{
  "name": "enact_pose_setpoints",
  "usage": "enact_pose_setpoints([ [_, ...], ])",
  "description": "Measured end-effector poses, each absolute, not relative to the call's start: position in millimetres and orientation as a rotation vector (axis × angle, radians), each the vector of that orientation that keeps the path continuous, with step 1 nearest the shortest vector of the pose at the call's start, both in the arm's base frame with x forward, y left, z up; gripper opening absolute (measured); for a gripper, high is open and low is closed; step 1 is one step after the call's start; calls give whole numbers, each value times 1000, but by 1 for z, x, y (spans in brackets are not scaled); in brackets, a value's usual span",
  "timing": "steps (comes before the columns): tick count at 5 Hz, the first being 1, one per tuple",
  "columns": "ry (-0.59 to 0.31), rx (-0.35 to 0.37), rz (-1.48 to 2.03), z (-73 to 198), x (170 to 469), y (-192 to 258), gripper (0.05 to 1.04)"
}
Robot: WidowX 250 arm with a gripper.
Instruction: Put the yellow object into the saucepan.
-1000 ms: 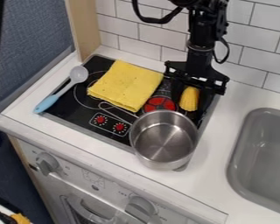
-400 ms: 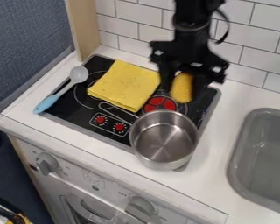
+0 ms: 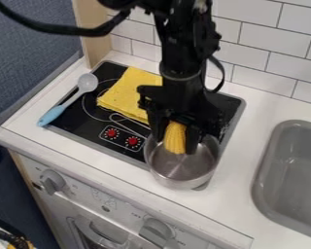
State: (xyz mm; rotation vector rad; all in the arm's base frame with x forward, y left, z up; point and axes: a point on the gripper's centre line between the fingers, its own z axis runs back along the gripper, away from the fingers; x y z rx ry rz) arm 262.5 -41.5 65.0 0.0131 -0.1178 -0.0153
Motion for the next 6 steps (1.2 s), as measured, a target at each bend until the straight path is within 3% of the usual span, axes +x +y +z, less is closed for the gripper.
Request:
enact_pose_setpoints([
  [2,-92,21,-6,29,265,-41,658],
  [4,-97,23,-13,17,274,-44,657],
  [5,-97,22,-16,16,276,-45,729],
  [6,-84,22,-31,22,275,-46,982],
])
